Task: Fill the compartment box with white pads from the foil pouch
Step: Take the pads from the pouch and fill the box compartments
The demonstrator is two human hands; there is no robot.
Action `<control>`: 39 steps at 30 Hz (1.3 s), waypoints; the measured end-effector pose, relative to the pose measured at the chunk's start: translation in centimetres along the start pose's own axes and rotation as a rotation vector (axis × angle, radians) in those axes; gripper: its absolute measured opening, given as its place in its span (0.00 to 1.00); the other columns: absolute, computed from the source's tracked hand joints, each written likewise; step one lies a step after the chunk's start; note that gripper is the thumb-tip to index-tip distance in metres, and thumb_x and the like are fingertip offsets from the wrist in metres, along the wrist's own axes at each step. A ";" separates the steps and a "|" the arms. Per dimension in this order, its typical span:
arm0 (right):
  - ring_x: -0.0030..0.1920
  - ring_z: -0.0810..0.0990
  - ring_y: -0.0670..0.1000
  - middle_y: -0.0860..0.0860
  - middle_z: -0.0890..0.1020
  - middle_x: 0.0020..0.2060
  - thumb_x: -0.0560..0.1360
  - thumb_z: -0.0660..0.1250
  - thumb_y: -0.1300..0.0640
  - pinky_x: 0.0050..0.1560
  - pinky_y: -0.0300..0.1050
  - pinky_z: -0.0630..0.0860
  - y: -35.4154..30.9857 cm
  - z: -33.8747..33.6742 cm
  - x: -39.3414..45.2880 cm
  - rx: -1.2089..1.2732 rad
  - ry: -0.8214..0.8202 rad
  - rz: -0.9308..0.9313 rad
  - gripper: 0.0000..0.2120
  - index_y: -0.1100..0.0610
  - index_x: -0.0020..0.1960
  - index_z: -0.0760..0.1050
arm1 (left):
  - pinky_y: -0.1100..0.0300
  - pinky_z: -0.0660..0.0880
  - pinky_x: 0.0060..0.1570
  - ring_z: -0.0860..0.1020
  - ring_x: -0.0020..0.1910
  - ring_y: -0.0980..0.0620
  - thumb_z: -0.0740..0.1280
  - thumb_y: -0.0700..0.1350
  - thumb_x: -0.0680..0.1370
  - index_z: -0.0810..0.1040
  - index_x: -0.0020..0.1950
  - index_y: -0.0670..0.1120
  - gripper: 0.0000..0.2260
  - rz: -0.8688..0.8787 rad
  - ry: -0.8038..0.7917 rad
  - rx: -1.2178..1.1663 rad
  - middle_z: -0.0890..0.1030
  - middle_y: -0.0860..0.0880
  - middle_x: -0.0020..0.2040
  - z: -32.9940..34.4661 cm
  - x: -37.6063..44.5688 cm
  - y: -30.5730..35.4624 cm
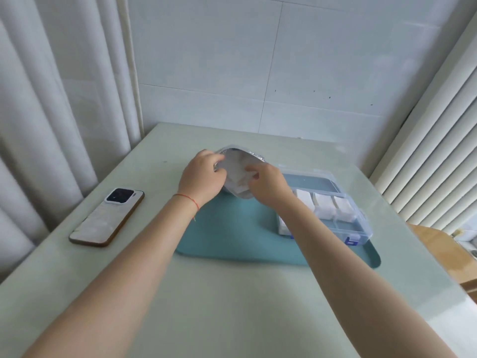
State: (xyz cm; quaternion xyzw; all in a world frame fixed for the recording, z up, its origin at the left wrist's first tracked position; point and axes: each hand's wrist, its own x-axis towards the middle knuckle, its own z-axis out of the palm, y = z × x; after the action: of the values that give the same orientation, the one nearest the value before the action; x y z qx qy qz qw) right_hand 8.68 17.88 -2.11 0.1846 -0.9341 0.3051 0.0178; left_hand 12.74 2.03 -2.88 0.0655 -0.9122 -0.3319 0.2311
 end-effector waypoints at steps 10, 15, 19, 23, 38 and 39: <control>0.39 0.72 0.51 0.53 0.74 0.48 0.77 0.60 0.56 0.31 0.36 0.64 -1.9 2.8 3.9 0.001 -0.189 0.059 0.09 0.51 0.41 0.77 | 0.50 0.73 0.52 0.75 0.51 0.44 0.60 0.39 0.72 0.71 0.45 0.51 0.08 0.019 -0.060 -0.040 0.78 0.44 0.51 -0.4 0.4 0.9; 0.42 0.69 0.52 0.52 0.72 0.52 0.78 0.57 0.60 0.28 0.36 0.62 -2.0 2.8 3.3 0.011 -0.217 0.022 0.08 0.59 0.51 0.75 | 0.52 0.72 0.52 0.75 0.52 0.44 0.60 0.37 0.74 0.77 0.47 0.42 0.07 -0.016 -0.066 -0.018 0.77 0.45 0.51 -0.1 0.6 0.7; 0.44 0.79 0.53 0.53 0.78 0.59 0.76 0.57 0.65 0.31 0.37 0.69 -1.1 0.5 2.0 0.104 -0.187 0.032 0.20 0.56 0.65 0.77 | 0.53 0.70 0.58 0.71 0.58 0.42 0.61 0.38 0.75 0.81 0.61 0.45 0.17 -0.002 0.008 0.076 0.73 0.44 0.56 0.1 0.2 0.6; 0.38 0.77 0.46 0.51 0.82 0.44 0.74 0.67 0.65 0.33 0.29 0.71 0.5 -2.5 -0.3 0.306 -0.065 0.065 0.12 0.56 0.53 0.84 | 0.55 0.70 0.50 0.73 0.50 0.42 0.61 0.41 0.75 0.85 0.52 0.51 0.14 0.016 0.105 0.167 0.72 0.46 0.48 -0.1 -0.9 1.9; 0.38 0.73 0.49 0.50 0.81 0.36 0.71 0.73 0.63 0.36 0.40 0.66 7.5 -7.3 -5.6 0.707 -0.056 0.131 0.03 0.57 0.42 0.83 | 0.59 0.77 0.29 0.81 0.32 0.46 0.64 0.59 0.79 0.80 0.43 0.41 0.20 -0.405 -0.346 -0.590 0.82 0.46 0.35 3.2 -4.6 6.5; 0.38 0.73 0.49 0.49 0.81 0.36 0.71 0.73 0.63 0.37 0.40 0.67 7.6 -7.2 -5.8 0.716 -0.068 0.125 0.02 0.57 0.42 0.83 | 0.59 0.77 0.29 0.82 0.34 0.46 0.66 0.57 0.79 0.80 0.45 0.42 0.18 -0.404 -0.405 -0.730 0.81 0.46 0.36 3.6 -4.7 6.8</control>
State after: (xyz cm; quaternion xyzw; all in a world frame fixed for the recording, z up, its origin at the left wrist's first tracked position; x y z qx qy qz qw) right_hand 10.78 29.62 -1.35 0.1317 -0.7776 0.6070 -0.0975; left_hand 15.48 10.66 -2.78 0.0900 -0.7313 -0.6759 -0.0129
